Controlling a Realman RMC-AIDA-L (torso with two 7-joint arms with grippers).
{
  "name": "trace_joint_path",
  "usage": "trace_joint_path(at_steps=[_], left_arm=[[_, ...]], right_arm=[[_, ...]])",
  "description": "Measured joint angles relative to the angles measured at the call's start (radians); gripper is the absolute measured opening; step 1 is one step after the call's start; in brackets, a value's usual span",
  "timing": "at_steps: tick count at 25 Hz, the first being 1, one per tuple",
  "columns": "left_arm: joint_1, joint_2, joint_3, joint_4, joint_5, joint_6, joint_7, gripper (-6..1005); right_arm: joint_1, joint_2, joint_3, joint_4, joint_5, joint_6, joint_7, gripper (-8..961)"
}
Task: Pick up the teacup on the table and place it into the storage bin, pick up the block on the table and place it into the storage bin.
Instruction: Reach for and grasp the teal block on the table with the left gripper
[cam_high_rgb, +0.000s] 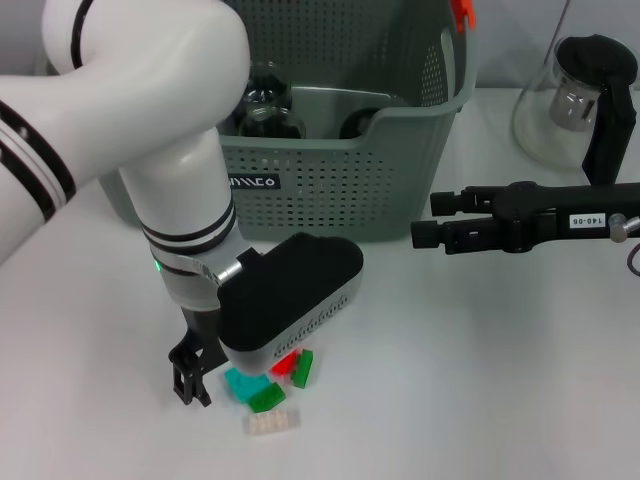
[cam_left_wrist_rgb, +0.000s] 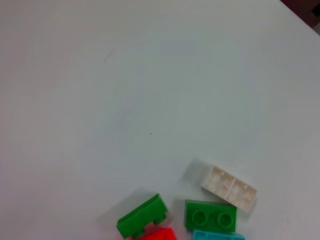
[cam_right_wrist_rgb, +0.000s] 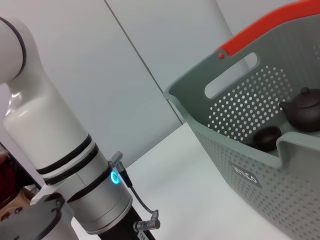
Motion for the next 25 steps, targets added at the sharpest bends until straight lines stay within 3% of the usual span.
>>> trace_joint_path(at_steps=[25], left_arm=[[-0.004,-0.001,0.009,-0.039,0.0,-0.02,-0.009,820]], right_arm=[[-0.006,0.002,0.009,0.002,0.0,0.001,-0.015,943]])
